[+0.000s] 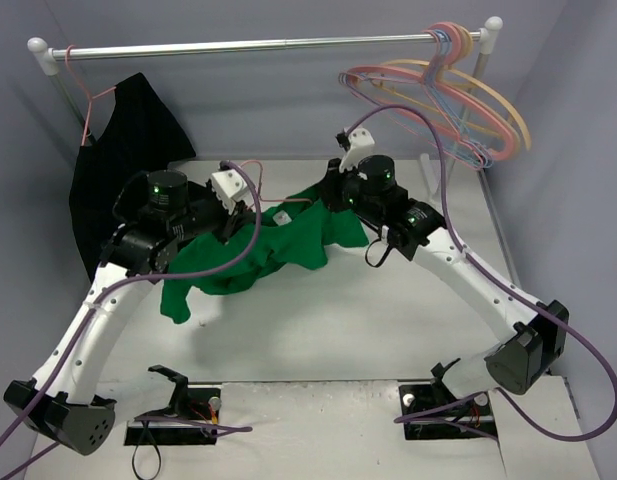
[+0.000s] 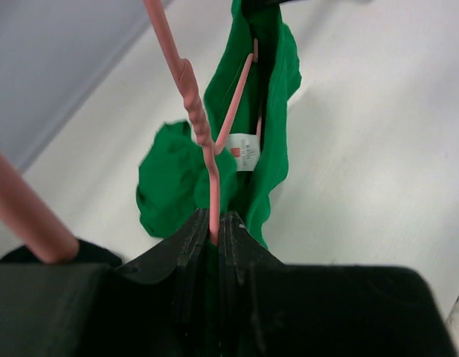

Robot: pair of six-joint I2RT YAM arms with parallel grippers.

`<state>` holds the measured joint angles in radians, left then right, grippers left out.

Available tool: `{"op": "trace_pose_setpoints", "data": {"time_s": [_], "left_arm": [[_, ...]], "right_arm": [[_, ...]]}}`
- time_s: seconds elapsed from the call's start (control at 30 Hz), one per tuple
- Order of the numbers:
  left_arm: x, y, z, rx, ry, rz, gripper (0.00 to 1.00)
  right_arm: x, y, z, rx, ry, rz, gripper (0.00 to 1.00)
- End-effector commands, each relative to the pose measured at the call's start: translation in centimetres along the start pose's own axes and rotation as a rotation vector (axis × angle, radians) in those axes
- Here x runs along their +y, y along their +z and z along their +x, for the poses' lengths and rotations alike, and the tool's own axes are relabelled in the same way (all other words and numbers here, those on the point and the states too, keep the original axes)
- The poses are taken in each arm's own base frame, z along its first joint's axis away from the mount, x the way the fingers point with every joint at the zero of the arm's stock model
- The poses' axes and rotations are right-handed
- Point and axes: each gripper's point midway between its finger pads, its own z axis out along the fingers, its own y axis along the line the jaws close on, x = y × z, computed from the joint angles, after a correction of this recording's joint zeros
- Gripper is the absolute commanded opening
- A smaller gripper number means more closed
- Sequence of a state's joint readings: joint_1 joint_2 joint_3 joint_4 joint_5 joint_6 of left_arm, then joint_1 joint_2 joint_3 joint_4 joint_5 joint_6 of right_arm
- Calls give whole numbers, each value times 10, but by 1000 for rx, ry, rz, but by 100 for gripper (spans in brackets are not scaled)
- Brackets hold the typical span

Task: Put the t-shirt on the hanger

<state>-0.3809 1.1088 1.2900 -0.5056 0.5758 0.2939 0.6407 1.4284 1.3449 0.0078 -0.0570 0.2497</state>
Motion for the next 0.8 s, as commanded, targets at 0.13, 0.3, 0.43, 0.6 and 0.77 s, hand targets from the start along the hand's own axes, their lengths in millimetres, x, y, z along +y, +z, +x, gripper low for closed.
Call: {"op": "trace_pose_setpoints", "data": {"time_s": [0.13, 0.3, 0.43, 0.6, 0.77], "left_arm": [[10, -10, -119, -353, 99, 8, 0], [12, -22, -160, -507, 103, -2, 0], [-6, -19, -153, -594, 73, 78, 0], [-24, -3, -114, -580, 30, 162, 0], [-27, 7, -96, -585, -5, 168, 0]], "right_arm": [[28, -23, -86, -139, -126, -34, 0], [30, -39, -107, -180, -168, -22, 0], [14, -40, -96, -157, -188, 34, 0], [15, -40, -76, -113, -227, -2, 0], [22, -41, -56, -75, -243, -70, 0]]}}
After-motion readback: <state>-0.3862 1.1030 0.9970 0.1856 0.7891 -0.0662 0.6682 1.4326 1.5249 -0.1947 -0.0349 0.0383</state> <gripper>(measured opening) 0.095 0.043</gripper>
